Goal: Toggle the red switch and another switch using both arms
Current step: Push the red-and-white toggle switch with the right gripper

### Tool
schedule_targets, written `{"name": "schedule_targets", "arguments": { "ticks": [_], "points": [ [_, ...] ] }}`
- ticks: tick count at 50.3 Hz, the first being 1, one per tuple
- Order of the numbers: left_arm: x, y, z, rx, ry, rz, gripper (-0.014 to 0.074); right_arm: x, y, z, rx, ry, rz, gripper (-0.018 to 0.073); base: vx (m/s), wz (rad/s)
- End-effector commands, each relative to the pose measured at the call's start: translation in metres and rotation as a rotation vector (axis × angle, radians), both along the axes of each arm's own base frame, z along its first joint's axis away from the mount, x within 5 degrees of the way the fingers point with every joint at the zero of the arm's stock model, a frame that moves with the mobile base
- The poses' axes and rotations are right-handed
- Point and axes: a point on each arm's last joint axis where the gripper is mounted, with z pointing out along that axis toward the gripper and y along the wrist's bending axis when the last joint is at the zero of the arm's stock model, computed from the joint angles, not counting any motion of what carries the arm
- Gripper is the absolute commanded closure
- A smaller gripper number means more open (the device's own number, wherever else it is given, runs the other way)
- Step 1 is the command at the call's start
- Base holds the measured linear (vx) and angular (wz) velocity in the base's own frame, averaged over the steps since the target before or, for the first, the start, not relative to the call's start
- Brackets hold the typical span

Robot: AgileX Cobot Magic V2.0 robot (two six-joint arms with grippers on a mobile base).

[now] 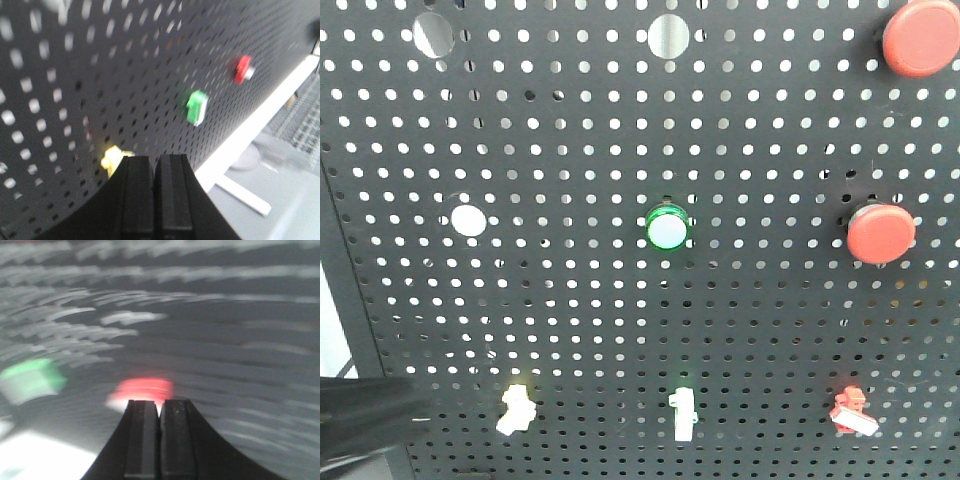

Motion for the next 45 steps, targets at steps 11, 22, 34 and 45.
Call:
{"name": "schedule_targets", "arguments": {
  "ticks": [11, 22, 34, 45],
  "points": [
    [-0.008, 0.002, 0.017, -0.074, -0.048, 0.016, 0.0594, 0.030, 0.014, 0.009, 0.126, -0.037, 0.145, 0.0566, 0.00, 0.00],
    [-0.008, 0.002, 0.017, -0.075, -0.048, 0.015, 0.0594, 0.048, 0.015, -0.003, 0.119, 0.020, 0.158, 0.0566, 0.00, 0.00],
    [-0.008, 0.002, 0.017, -0.075, -0.048, 0.016, 0.0594, 0.061, 0.014, -0.012, 0.098, 0.053, 0.143, 0.0566, 0.00, 0.00],
    [-0.008, 0.002, 0.016, -0.074, -0.047, 0.014, 0.0594, 0.072, 0.016, -0.025, 0.069, 0.123, 0.170, 0.0566, 0.00, 0.00]
  ]
}}
